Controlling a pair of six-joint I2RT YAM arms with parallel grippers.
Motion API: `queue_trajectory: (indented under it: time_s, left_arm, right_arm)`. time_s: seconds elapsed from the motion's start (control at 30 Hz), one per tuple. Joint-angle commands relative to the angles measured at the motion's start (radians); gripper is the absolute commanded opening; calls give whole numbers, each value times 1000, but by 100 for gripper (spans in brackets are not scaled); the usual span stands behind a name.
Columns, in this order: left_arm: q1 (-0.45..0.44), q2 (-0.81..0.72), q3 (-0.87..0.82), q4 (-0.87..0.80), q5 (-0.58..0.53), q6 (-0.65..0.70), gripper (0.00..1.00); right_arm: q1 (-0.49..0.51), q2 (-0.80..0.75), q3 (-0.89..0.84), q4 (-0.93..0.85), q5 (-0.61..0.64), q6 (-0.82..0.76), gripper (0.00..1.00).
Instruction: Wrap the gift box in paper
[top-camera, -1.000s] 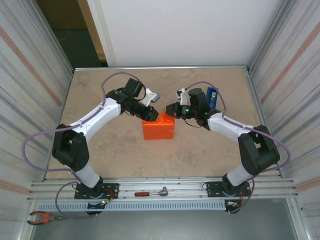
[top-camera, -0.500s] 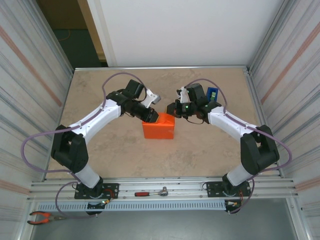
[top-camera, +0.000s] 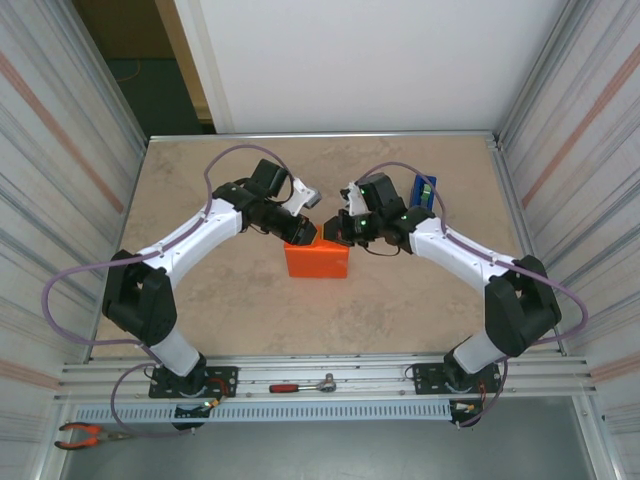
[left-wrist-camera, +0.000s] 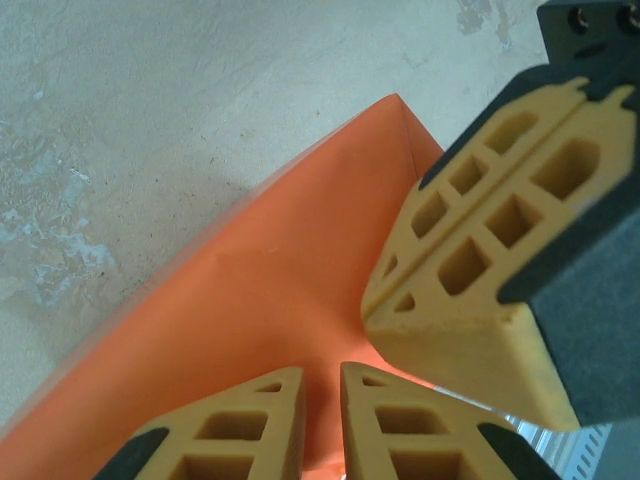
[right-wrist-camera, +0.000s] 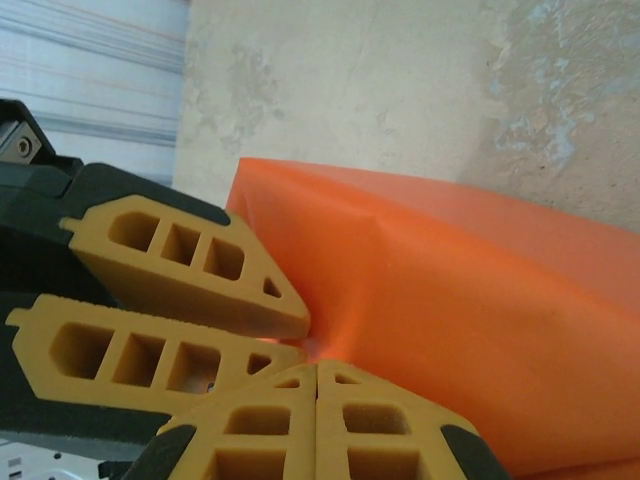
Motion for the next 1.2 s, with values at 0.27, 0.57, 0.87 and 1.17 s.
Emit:
queue_trajectory:
  time_s: [0.27,0.57,0.87,1.17]
  left_arm:
    - [130,-145,-68,109,80,-196,22]
    - [241,-301,-270,271,127,-336,9]
    - [196,-294,-324,306,146,-343,0]
    - [181,-313,-370,320,90,-354,0]
  right_arm:
    - [-3,-49,-119,-5,37,-20,0]
    - [-11,-50,-131,-1,34,-25,0]
    - [-13,-48,-134,2,35,-22,0]
    - [-14,-52,-134,3,36,-22,0]
